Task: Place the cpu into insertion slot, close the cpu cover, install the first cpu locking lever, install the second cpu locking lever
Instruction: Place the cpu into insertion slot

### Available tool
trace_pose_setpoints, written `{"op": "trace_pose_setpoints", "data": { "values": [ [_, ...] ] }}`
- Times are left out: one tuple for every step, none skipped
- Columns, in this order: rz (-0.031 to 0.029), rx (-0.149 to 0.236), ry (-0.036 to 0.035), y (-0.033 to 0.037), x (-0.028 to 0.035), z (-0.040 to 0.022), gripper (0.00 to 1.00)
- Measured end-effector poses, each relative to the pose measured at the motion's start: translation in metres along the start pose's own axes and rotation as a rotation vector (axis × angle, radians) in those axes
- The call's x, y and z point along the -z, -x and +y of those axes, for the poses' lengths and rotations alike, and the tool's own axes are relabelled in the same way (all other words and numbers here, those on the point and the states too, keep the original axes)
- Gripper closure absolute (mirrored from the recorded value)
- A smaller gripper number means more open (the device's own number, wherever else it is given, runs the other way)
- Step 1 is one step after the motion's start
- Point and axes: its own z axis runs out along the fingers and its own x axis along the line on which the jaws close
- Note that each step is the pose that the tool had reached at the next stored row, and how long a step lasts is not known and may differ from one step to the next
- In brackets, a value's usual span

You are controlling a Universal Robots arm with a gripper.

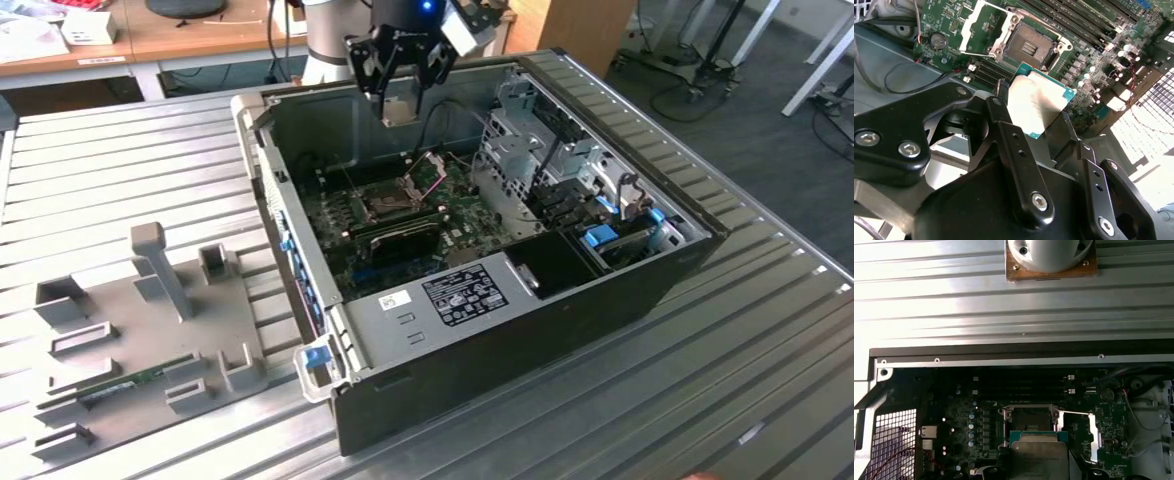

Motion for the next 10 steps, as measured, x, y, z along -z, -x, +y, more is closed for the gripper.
{"op": "trace_pose_setpoints", "data": {
  "values": [
    [0.0,0.0,-0.0001,0.0,-0.0004,0.0,0.46],
    [0.0,0.0,-0.0001,0.0,-0.0004,0.0,0.46],
    [0.0001,0.0,-0.0003,0.0,-0.0003,0.0,0.46],
    [0.0001,0.0,-0.0003,0.0,-0.0004,0.0,0.46],
    [0.0001,0.0,-0.0002,-0.0005,-0.0006,-0.0001,0.46],
    [-0.0001,0.0,0.0001,-0.001,-0.0012,-0.0002,0.46],
    [0.0,0.0,0.0001,-0.0017,-0.002,-0.0003,0.46],
    [0.0001,0.0,-0.0001,-0.0026,-0.003,-0.0003,0.46],
    [0.0001,0.0,-0.0001,-0.0035,-0.0042,-0.0005,0.46],
    [0.0,0.0,-0.0001,-0.0045,-0.0057,-0.0007,0.46]
  ]
}}
